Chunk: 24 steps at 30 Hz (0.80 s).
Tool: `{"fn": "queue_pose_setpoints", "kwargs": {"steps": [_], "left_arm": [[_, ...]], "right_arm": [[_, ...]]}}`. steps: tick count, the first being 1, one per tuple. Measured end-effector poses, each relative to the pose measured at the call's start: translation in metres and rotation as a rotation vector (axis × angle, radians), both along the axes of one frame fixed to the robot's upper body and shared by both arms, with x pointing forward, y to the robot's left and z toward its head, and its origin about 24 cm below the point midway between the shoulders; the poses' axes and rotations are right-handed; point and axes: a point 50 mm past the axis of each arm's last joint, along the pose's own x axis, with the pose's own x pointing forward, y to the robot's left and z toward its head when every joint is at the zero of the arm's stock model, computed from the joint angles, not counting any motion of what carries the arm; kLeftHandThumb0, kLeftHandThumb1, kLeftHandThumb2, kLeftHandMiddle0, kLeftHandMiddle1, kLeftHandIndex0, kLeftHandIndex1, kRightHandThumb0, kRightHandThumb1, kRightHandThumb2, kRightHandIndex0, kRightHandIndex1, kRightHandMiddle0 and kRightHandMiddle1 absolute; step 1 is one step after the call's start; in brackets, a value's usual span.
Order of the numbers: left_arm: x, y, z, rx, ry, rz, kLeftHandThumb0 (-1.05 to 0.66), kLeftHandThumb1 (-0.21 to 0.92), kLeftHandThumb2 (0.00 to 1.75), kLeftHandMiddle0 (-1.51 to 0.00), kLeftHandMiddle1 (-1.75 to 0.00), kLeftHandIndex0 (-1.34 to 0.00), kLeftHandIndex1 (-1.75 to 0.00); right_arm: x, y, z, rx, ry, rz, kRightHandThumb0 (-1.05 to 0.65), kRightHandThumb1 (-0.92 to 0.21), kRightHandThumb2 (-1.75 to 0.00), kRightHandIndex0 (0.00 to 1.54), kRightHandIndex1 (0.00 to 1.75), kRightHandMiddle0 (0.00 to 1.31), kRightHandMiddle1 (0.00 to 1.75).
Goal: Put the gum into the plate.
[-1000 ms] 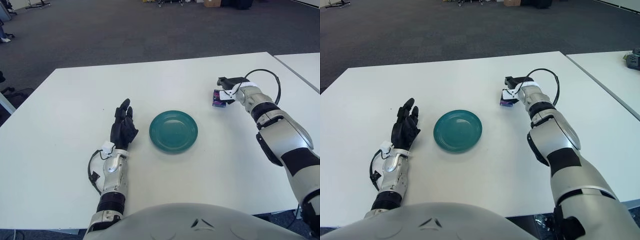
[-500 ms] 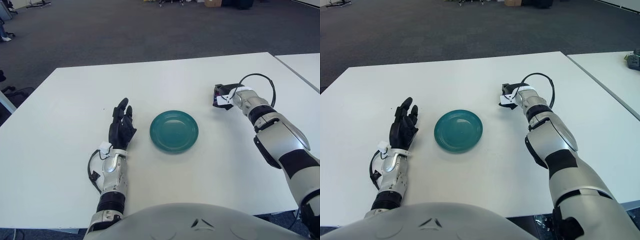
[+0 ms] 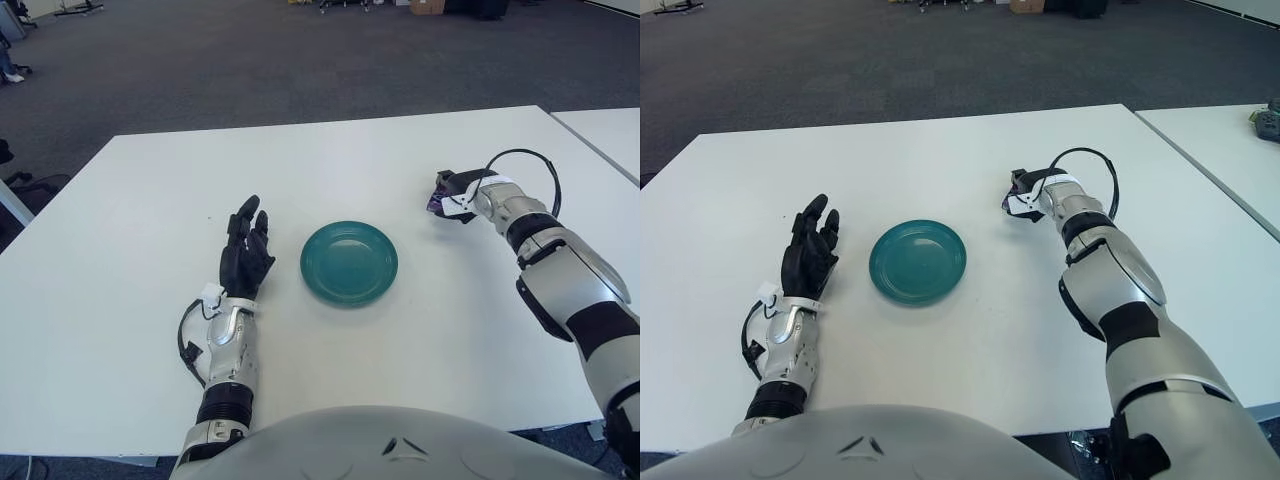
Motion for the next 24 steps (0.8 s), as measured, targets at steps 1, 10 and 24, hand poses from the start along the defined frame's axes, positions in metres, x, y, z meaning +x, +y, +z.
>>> {"fn": "queue_pose_setpoints", "kwargs": {"steps": [1, 10, 24], "left_arm": [[0.0, 0.0, 0.0, 0.0, 0.0, 0.0, -0.91, 0.92, 0.83, -0.22, 0.0, 0.0, -0.71], [0.0, -0.001, 0.0, 0.013, 0.0, 0.001, -0.89, 0.92, 0.86, -0.22, 0.0, 0.0, -0.71], [0.0, 0.0, -0.001, -0.004, 0.004, 0.009, -0.89, 0.92, 0.82, -0.23, -0.01, 0.0, -0.8]], "right_arm": [[0.0, -0.001, 0.0, -0.003, 0.002, -0.002, -1.05, -0.92, -0.99, 0.17, 0.0, 0.0, 0.18], [-0.001, -0.004, 0.0, -0.031, 0.009, -0.012, -1.05, -0.92, -0.98, 0.14, 0.0, 0.0, 0.13], [-0.009, -0.009, -0.015, -0.009, -0.089, -0.038, -1.05, -0.92, -1.0, 0.27, 0.03, 0.0, 0.34]]}}
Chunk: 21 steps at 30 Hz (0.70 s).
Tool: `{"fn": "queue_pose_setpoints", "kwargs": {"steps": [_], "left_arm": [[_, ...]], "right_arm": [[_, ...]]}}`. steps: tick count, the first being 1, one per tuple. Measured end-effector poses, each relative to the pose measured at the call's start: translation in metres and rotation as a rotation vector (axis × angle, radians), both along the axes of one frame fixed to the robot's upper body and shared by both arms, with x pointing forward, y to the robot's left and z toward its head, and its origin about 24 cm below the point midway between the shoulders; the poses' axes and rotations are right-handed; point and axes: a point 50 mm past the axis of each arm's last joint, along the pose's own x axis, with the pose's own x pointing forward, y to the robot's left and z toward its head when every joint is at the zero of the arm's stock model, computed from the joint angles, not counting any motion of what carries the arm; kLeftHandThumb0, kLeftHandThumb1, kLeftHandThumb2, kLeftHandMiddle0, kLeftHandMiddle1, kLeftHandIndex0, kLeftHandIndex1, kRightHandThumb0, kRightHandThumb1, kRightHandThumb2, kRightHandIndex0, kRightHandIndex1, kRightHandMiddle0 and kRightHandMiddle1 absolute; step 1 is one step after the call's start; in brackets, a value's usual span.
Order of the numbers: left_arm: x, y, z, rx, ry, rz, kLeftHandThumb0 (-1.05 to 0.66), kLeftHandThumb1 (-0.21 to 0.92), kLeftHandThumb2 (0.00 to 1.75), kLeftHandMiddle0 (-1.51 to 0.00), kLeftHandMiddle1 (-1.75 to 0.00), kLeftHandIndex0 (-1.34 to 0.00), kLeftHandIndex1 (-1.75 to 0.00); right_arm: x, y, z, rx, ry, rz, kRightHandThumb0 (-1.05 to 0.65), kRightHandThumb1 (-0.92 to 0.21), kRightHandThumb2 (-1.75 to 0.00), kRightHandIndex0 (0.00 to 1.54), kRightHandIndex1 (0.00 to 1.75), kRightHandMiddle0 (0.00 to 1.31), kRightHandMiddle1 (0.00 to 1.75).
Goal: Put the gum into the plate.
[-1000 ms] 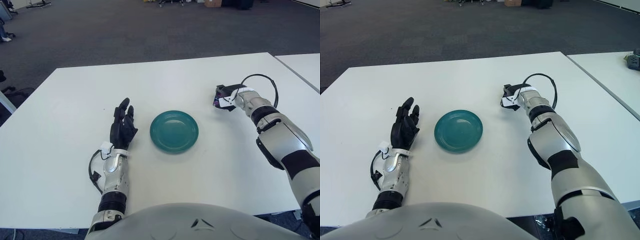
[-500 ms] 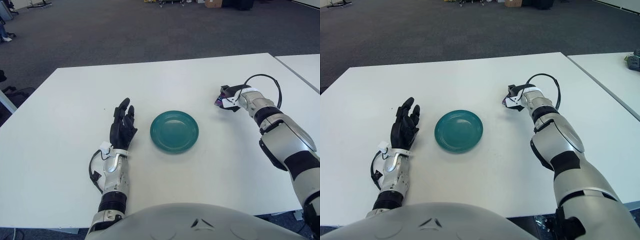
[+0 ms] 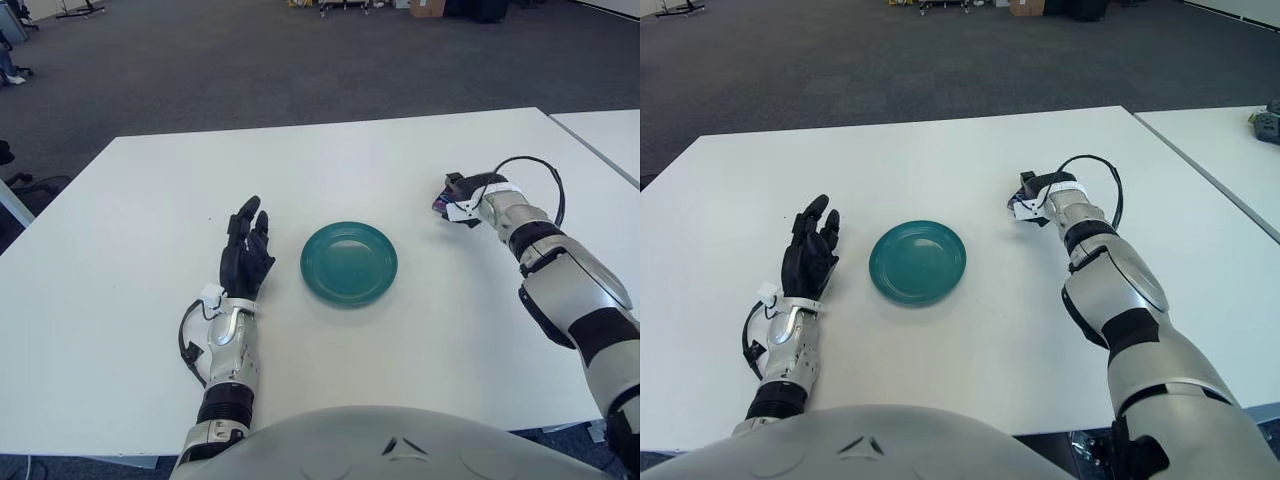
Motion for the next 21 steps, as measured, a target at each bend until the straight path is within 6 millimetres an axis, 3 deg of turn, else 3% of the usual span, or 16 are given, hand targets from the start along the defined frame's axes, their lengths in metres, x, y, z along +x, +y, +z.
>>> {"fn": "queue_pose_setpoints", "kwargs": {"steps": [8, 21], "left_arm": [[0.0, 0.001, -0.001, -0.031, 0.008, 0.003, -0.91, 0.92, 0.8, -0.25, -0.01, -0.04, -0.86], [0.0, 0.002, -0.001, -0.013, 0.01, 0.0, -0.89, 0.92, 0.85, -0.27, -0.01, -0.01, -0.84]], "right_arm": [[-0.011, 0.0, -0.016, 0.057, -0.114, -0.012, -1.03, -0.92, -0.98, 0.32, 0.02, 0.0, 0.5], [-0.02, 0.002, -0.027, 0.158, -0.204, -0.093, -1.01, -0.92, -0.98, 0.29, 0.0, 0.0, 0.5]]}}
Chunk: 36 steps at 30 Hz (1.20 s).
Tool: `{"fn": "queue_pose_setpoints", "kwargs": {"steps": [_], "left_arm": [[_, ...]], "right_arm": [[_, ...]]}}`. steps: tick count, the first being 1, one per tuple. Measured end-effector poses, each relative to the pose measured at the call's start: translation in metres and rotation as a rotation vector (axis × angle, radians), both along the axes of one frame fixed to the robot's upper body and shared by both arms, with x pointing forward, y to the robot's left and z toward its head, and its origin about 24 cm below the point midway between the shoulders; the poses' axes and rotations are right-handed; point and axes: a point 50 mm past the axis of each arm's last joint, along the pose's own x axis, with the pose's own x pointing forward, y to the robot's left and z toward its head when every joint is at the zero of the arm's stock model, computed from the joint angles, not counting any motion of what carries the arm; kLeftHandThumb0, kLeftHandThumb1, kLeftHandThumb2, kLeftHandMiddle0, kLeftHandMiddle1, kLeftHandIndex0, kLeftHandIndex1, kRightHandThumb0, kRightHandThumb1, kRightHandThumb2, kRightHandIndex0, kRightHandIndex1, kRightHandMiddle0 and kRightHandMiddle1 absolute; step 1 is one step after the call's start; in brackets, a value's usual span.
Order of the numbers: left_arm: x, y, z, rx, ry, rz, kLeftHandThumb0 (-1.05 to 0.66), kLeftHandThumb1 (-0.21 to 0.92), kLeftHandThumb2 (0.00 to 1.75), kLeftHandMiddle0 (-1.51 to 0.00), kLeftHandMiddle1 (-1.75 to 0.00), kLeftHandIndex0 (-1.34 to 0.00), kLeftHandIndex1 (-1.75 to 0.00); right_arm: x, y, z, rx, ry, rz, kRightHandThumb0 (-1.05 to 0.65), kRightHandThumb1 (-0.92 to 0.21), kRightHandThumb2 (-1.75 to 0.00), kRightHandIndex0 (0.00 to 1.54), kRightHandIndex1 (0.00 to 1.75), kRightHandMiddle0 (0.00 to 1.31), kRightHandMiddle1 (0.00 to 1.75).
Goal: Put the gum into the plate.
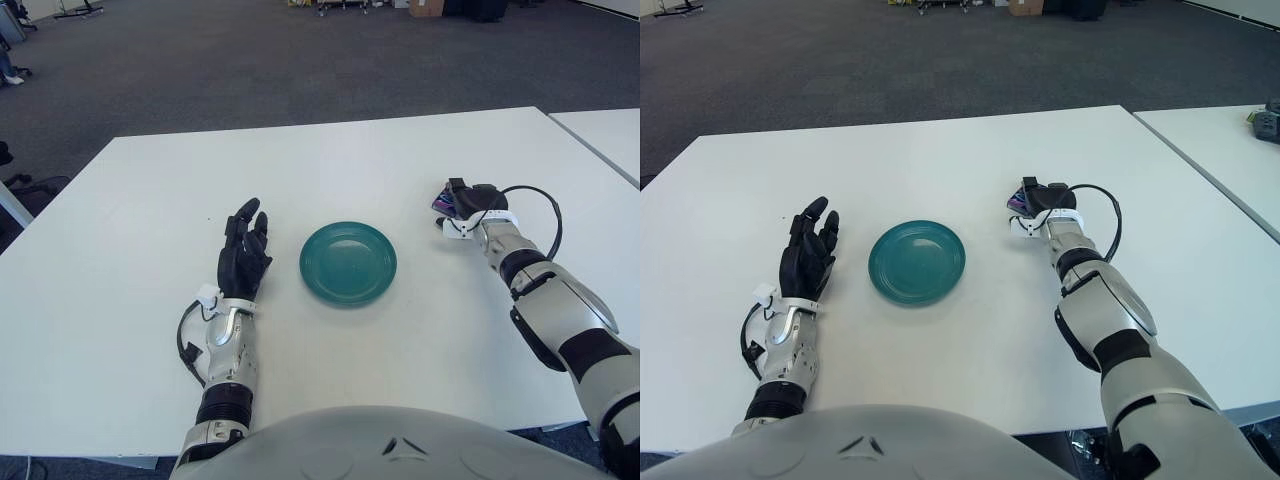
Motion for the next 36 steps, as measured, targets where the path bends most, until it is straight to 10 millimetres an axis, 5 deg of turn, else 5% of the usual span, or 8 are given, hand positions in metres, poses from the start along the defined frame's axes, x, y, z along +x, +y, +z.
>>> {"fn": "queue_pose_setpoints", "kwargs": {"steps": [8, 29, 30, 36], "left_arm": [[-0.0011, -0.002, 0.0018, 0.053, -0.005, -0.007, -0.89, 0.92, 0.9, -0.2, 0.0, 0.0, -0.62], [-0.0076, -0.0018, 0.0052, 0.119, -0.014, 0.01, -0.87, 0.92, 0.94, -0.22, -0.01, 0.0, -0.56], [-0.0079, -0.0017, 0.0054, 0.119, -0.014, 0.011, -0.87, 0.92, 0.94, -0.22, -0.01, 0.0, -0.56], [-0.0081, -0.0013, 0.0053, 0.108, -0.011, 0.013, -0.87, 0.92, 0.93, -0.22, -0.01, 0.0, -0.57]], "right_arm": [[-0.0015, 0.0016, -0.0023, 0.047, -0.017, -0.038, -1.01, -0.92, -0.95, 0.24, 0.0, 0.0, 0.45], [-0.006, -0.0018, -0.0075, 0.06, -0.014, -0.07, -0.99, -0.92, -0.96, 0.26, 0.02, 0.0, 0.44], [-0.0061, -0.0024, -0.0074, 0.055, -0.014, -0.07, -0.98, -0.92, -0.96, 0.27, 0.02, 0.0, 0.46], [-0.0099, -0.008, -0.0095, -0.005, -0.032, -0.049, -0.95, -0.92, -0.98, 0.46, 0.09, 0.0, 1.28]]}}
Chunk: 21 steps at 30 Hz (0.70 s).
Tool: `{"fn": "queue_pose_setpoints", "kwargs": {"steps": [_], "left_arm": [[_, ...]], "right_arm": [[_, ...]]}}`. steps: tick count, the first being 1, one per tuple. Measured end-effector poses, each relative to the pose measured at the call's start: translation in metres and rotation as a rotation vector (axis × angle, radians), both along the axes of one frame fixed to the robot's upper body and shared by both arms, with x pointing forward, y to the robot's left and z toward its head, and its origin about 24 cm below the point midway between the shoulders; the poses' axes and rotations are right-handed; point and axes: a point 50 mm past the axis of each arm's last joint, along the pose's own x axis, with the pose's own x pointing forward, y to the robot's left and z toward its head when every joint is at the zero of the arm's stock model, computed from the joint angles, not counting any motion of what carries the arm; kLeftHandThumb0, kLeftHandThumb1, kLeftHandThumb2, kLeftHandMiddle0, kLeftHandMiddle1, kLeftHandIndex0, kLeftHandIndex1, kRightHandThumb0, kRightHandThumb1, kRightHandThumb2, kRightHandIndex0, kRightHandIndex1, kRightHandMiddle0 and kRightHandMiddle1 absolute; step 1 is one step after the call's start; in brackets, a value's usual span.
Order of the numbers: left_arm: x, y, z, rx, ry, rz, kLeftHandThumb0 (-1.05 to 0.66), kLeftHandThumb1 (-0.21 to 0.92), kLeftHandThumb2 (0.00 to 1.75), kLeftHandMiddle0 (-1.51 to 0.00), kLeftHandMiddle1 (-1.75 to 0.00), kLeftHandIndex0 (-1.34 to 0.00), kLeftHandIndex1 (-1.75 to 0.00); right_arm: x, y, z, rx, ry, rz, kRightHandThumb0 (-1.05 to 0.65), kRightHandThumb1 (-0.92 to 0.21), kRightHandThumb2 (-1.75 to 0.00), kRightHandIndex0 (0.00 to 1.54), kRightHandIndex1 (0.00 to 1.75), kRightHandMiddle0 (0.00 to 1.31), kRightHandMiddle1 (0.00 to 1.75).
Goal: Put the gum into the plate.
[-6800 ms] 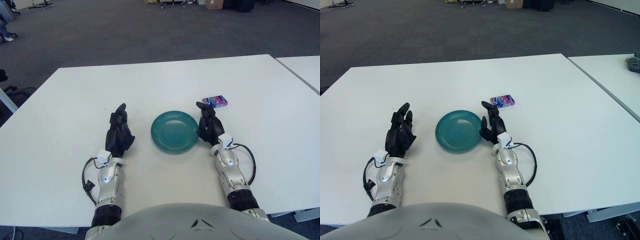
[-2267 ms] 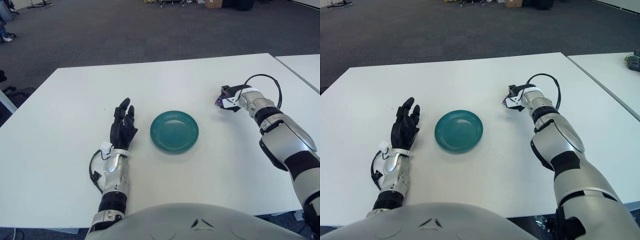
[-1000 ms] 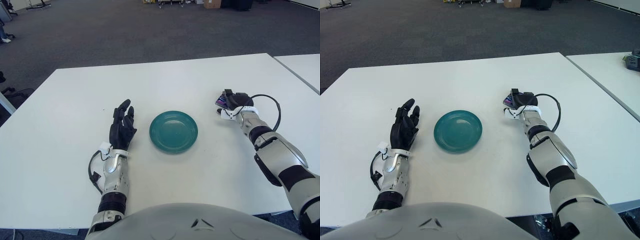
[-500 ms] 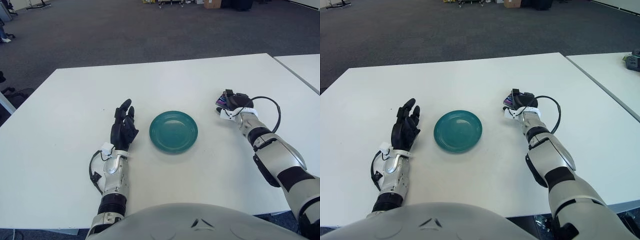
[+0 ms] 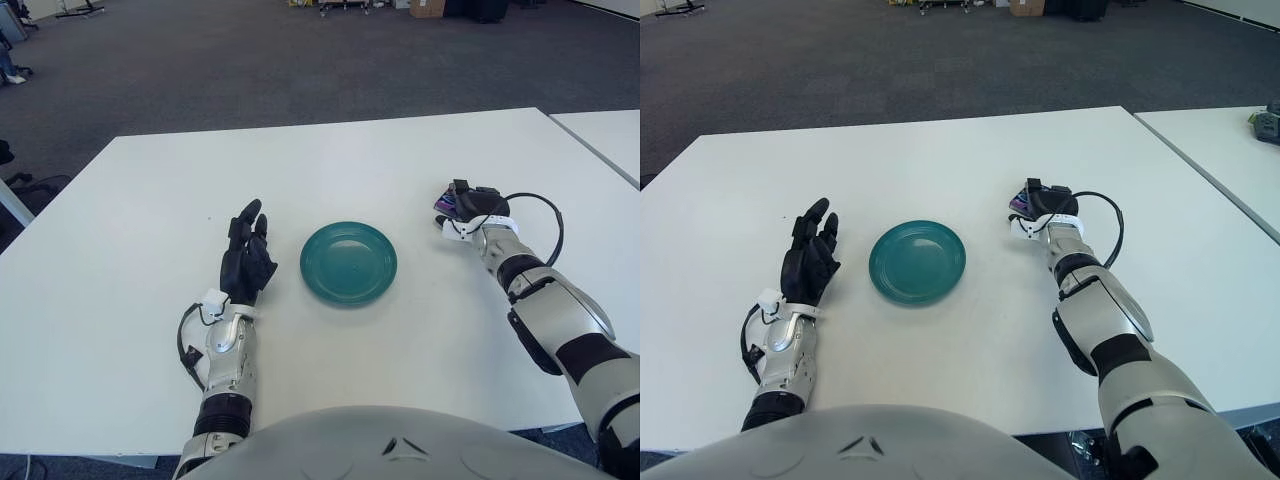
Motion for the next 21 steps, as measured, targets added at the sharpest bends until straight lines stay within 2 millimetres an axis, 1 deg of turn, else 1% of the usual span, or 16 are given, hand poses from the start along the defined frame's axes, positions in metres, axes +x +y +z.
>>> {"fn": "queue_pose_setpoints", "kwargs": {"steps": [1, 2, 3, 5, 6, 7, 10, 12, 13, 14, 16, 18, 19, 21], "left_arm": [[0.0, 0.0, 0.0, -0.002, 0.0, 0.001, -0.87, 0.92, 0.92, -0.22, 0.0, 0.0, -0.57], [0.0, 0.0, 0.0, -0.004, 0.0, 0.002, -0.87, 0.92, 0.92, -0.22, 0.0, 0.0, -0.56], [0.0, 0.0, 0.0, -0.006, 0.0, 0.003, -0.87, 0.92, 0.92, -0.21, 0.0, 0.0, -0.56], [0.0, 0.001, 0.0, -0.007, 0.001, 0.004, -0.87, 0.92, 0.92, -0.21, 0.0, 0.0, -0.54], [0.0, 0.001, 0.0, -0.007, 0.002, 0.003, -0.86, 0.92, 0.92, -0.21, 0.0, 0.0, -0.54], [0.0, 0.001, -0.001, -0.007, 0.002, 0.002, -0.86, 0.92, 0.93, -0.21, 0.0, 0.0, -0.53], [0.0, 0.0, -0.001, -0.006, 0.003, -0.001, -0.86, 0.92, 0.93, -0.21, 0.0, 0.0, -0.51], [0.001, 0.0, -0.001, -0.004, 0.001, -0.001, -0.86, 0.92, 0.93, -0.22, 0.0, 0.0, -0.5], [0.001, 0.001, -0.001, -0.003, 0.001, -0.001, -0.86, 0.92, 0.93, -0.22, 0.0, 0.0, -0.49], [0.001, 0.001, -0.001, -0.002, 0.001, -0.001, -0.86, 0.92, 0.93, -0.22, 0.0, 0.0, -0.49], [0.001, 0.001, 0.0, 0.001, -0.002, 0.0, -0.86, 0.92, 0.94, -0.22, 0.0, 0.0, -0.48], [0.0, 0.002, 0.0, 0.004, -0.004, 0.0, -0.86, 0.92, 0.94, -0.22, 0.0, 0.0, -0.46], [0.0, 0.003, 0.0, 0.006, -0.004, 0.0, -0.86, 0.92, 0.94, -0.21, 0.0, 0.0, -0.45], [0.0, 0.003, 0.0, 0.008, -0.004, 0.001, -0.86, 0.92, 0.94, -0.21, 0.0, 0.0, -0.43]], "right_arm": [[-0.001, -0.001, -0.001, -0.01, -0.005, 0.006, -0.94, -0.92, -0.98, 0.46, 0.24, 0.01, 1.45], [-0.002, -0.002, -0.001, -0.022, -0.014, 0.012, -0.93, -0.92, -0.98, 0.41, 0.42, 0.01, 1.56], [-0.003, -0.002, -0.002, -0.033, -0.022, 0.018, -0.92, -0.92, -0.97, 0.4, 0.53, 0.02, 1.59], [-0.005, -0.003, -0.003, -0.048, -0.047, 0.027, -0.89, -0.92, -0.96, 0.36, 0.84, 0.07, 1.68], [-0.005, -0.003, -0.003, -0.059, -0.063, 0.036, -0.88, -0.92, -0.96, 0.35, 0.89, 0.08, 1.7], [-0.006, -0.003, -0.003, -0.072, -0.075, 0.045, -0.87, -0.92, -0.96, 0.36, 1.0, 0.11, 1.71], [-0.007, -0.002, -0.003, -0.107, -0.114, 0.075, -0.83, -0.92, -0.95, 0.41, 1.22, 0.16, 1.74], [-0.009, -0.002, -0.003, -0.122, -0.141, 0.09, -0.81, -0.92, -0.94, 0.42, 1.29, 0.18, 1.74], [-0.009, -0.001, -0.003, -0.128, -0.151, 0.096, -0.78, -0.92, -0.93, 0.45, 1.38, 0.26, 1.74], [-0.01, -0.001, -0.003, -0.133, -0.163, 0.102, -0.76, -0.92, -0.92, 0.47, 1.44, 0.31, 1.74], [-0.012, -0.001, -0.004, -0.141, -0.187, 0.112, -0.75, -0.92, -0.92, 0.48, 1.49, 0.36, 1.75], [-0.013, -0.001, -0.004, -0.154, -0.209, 0.126, -0.63, -0.92, -0.86, 0.6, 1.64, 0.51, 1.75], [-0.014, 0.0, -0.004, -0.165, -0.221, 0.138, -0.61, -0.92, -0.85, 0.63, 1.66, 0.54, 1.75], [-0.015, 0.0, -0.005, -0.184, -0.236, 0.156, -0.56, -0.92, -0.81, 0.73, 1.71, 0.63, 1.75]]}}
